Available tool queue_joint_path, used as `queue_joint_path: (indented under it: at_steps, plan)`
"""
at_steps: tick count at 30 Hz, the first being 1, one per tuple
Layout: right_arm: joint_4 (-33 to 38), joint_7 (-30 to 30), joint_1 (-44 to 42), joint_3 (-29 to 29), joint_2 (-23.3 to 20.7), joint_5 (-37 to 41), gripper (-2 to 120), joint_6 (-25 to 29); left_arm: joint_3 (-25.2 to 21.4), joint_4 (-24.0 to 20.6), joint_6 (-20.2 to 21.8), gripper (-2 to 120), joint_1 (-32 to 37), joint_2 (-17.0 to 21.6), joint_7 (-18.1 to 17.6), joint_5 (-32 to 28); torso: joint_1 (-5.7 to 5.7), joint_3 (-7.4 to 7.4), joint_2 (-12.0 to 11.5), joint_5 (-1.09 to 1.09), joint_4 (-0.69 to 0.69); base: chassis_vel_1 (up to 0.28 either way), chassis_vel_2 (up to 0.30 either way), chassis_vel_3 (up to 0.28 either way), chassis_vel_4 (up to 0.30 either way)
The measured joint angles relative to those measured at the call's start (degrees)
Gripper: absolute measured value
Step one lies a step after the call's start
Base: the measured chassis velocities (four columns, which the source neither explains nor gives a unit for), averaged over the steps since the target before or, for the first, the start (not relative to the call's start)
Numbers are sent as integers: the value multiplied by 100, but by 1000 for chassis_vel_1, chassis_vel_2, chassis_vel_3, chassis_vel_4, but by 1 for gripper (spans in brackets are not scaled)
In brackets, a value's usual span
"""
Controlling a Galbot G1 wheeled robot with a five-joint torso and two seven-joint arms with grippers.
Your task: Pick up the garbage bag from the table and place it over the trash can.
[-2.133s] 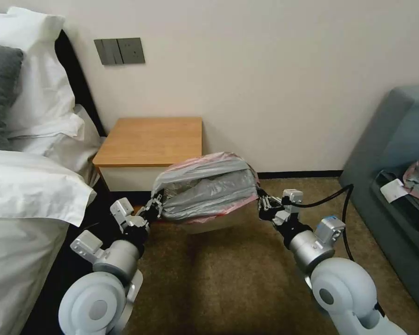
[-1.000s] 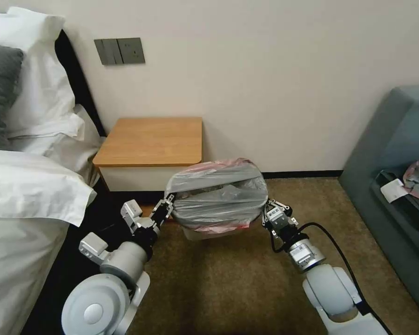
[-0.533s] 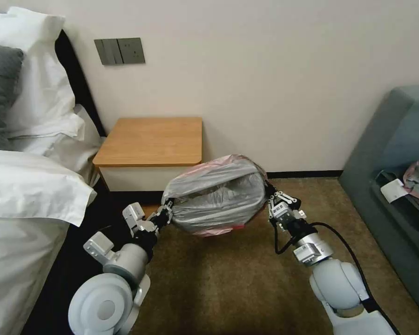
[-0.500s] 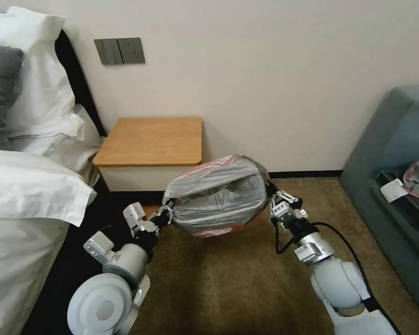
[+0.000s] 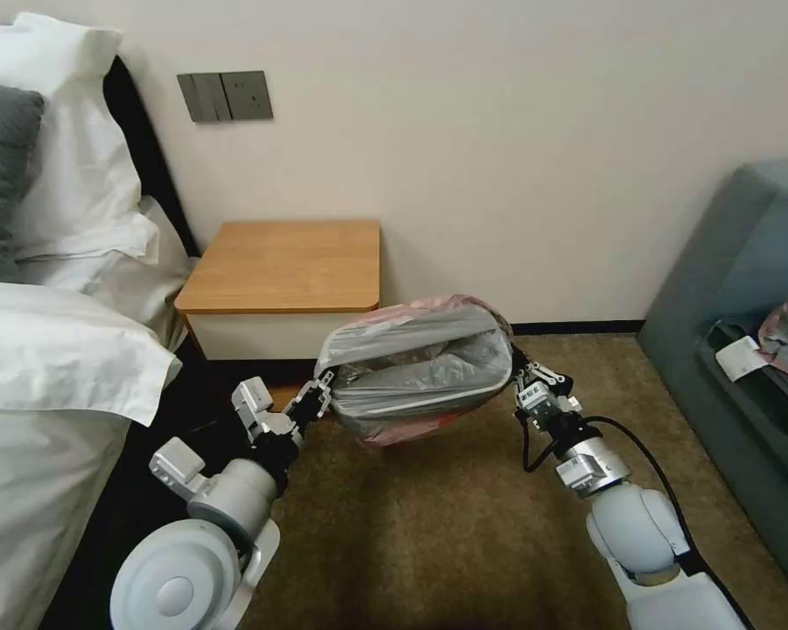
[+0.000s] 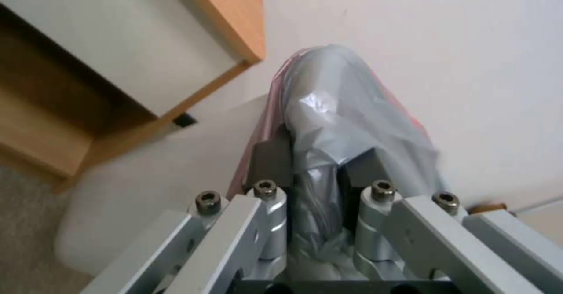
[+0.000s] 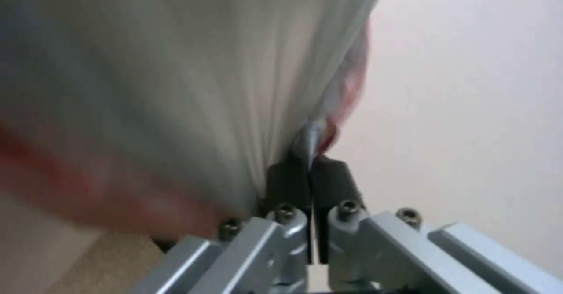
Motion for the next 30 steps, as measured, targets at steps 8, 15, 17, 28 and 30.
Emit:
queue_joint_path:
  at_steps: [8, 15, 17, 28, 30]
  plan:
    - [285, -30, -279, 87, -144, 46, 32, 160, -364, 337, -11, 11, -182, 501, 94, -66, 0, 0, 0, -2, 0, 0, 0, 0, 0]
    - [563, -45, -475, 279, -92, 140, 58, 298, -652, 542, 13, 11, -383, 673, 25, -489, 0, 0, 0, -1, 0, 0, 0, 0, 0]
    - [603, -13, -507, 307, -55, 153, 62, 313, -657, 565, 14, 11, -384, 645, 25, -492, 0, 0, 0, -1, 0, 0, 0, 0, 0]
    - [1478, 160, -765, 352, 265, 1691, 99, -276, -820, 880, -96, 11, -505, 517, 50, -458, 0, 0, 0, -1, 0, 0, 0, 0, 0]
    - [1545, 207, -799, 289, 290, 2264, 100, -522, -845, 895, -109, 11, -518, 491, 52, -468, 0, 0, 0, -1, 0, 0, 0, 0, 0]
